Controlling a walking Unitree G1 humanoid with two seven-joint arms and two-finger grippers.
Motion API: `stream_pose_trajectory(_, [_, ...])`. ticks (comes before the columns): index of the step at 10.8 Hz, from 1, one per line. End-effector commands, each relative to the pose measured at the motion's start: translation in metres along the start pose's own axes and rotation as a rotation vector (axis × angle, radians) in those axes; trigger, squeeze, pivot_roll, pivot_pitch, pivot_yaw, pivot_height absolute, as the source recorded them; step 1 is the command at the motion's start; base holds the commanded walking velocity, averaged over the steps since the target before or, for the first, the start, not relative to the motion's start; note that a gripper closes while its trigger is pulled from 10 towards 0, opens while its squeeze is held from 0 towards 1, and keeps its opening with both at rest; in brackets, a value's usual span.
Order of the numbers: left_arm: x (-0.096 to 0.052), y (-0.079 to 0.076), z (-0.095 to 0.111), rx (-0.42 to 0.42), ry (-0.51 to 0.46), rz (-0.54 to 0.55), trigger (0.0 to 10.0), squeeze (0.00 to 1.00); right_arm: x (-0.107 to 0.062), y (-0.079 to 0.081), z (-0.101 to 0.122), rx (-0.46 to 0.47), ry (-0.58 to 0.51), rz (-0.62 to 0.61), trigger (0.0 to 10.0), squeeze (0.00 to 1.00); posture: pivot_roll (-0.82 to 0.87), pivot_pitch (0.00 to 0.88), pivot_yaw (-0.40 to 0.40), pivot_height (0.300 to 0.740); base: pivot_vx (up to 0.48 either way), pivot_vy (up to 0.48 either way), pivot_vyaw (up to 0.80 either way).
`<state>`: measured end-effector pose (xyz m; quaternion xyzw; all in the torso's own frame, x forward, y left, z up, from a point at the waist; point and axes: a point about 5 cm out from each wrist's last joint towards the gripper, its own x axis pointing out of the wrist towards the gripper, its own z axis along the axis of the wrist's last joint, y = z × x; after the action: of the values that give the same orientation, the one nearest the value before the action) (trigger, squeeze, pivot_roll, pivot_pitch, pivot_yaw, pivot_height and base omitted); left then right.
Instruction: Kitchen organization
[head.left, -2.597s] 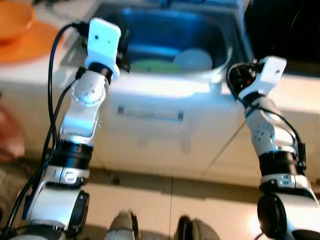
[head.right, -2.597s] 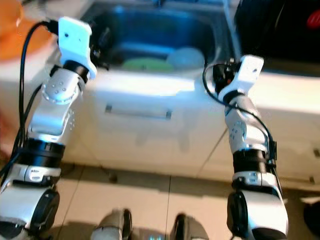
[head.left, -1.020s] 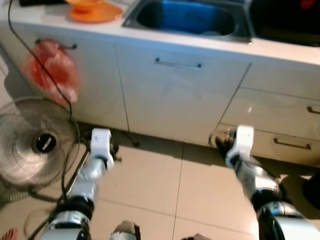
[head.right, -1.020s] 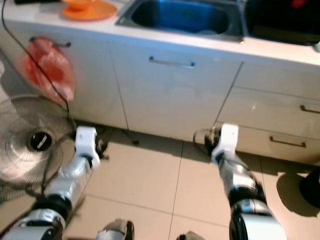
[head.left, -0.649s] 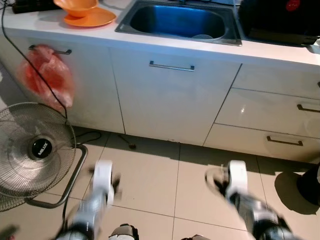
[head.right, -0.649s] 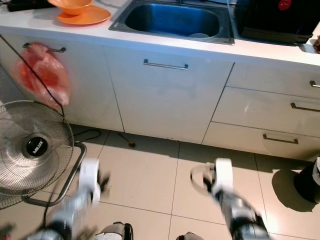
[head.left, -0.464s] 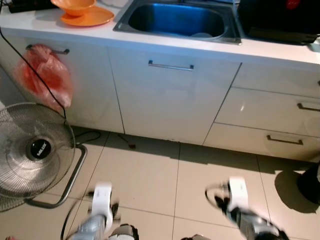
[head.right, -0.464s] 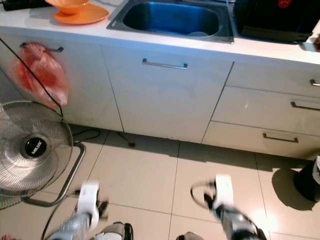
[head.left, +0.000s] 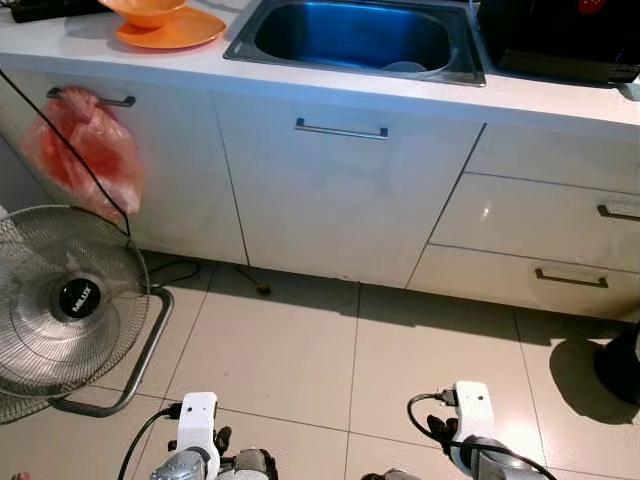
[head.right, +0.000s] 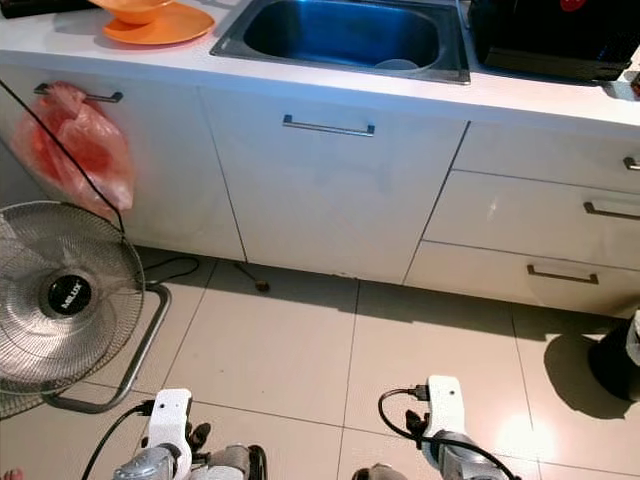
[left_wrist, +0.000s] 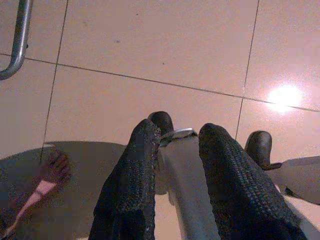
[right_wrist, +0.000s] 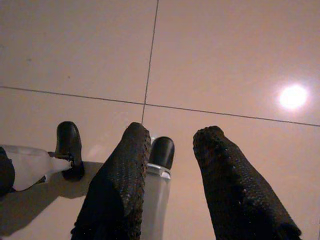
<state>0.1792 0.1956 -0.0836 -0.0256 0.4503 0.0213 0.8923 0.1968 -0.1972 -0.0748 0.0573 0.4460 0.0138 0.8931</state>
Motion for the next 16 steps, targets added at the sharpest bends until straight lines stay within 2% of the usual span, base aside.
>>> stream_pose_trajectory(1, [0.0, -0.0007, -0.0021, -0.002, 0.012, 0.006, 10.0, 0.0, -0.0007, -0.0021, -0.0027, 0.007, 0.012, -0.009, 10.0, 0.0, 0.04, 0.147, -0.021, 0.723, 0.247, 0.0, -0.8])
stream_pose_trajectory(2, [0.0, -0.0002, -0.0016, 0.0, 0.01, 0.007, 10.0, 0.0, -0.0007, -0.0024, -0.0017, -0.001, 0.009, -0.011, 10.0, 0.0, 0.04, 0.148, -0.021, 0.723, 0.247, 0.0, -0.8])
stream_pose_trajectory(14, [-0.0001, 0.0001, -0.0021, 0.0, 0.012, 0.008, 10.0, 0.0, -0.0007, -0.0029, -0.0013, -0.006, 0.006, -0.015, 10.0, 0.0, 0.04, 0.148, -0.02, 0.723, 0.247, 0.0, 0.0])
stream_pose_trajectory(16, [-0.0006, 0.0038, -0.0033, 0.024, 0.025, 0.018, 10.0, 0.0, -0.002, -0.0051, -0.0104, -0.01, 0.056, -0.043, 10.0, 0.0, 0.03, 0.131, -0.014, 0.723, 0.332, 0.0, -0.73])
